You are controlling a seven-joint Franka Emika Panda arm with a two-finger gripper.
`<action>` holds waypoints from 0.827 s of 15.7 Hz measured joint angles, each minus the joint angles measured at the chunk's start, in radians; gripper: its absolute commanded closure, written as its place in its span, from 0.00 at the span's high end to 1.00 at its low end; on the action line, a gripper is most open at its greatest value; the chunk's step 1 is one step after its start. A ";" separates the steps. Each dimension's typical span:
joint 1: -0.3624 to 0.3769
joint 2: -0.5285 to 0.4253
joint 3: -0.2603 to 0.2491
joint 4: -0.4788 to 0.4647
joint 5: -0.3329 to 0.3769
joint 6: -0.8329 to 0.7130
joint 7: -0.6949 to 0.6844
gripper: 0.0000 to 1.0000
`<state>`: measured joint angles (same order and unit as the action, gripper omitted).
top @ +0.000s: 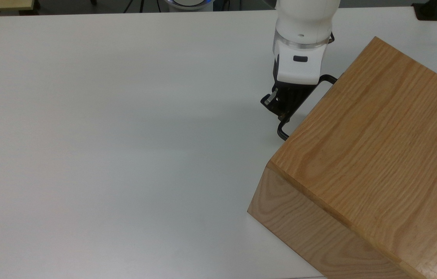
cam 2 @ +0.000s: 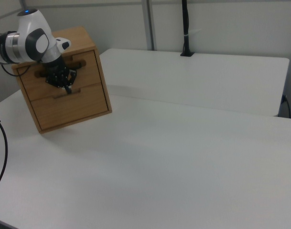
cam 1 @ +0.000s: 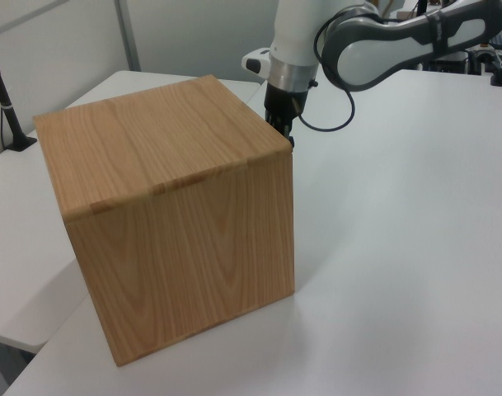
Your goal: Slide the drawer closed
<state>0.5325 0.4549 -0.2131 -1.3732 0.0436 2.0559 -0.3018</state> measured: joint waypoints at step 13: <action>-0.125 -0.115 0.048 -0.069 0.002 -0.096 0.015 0.02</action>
<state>0.4078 0.3401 -0.1651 -1.4423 0.0458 1.9603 -0.2866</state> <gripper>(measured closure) 0.991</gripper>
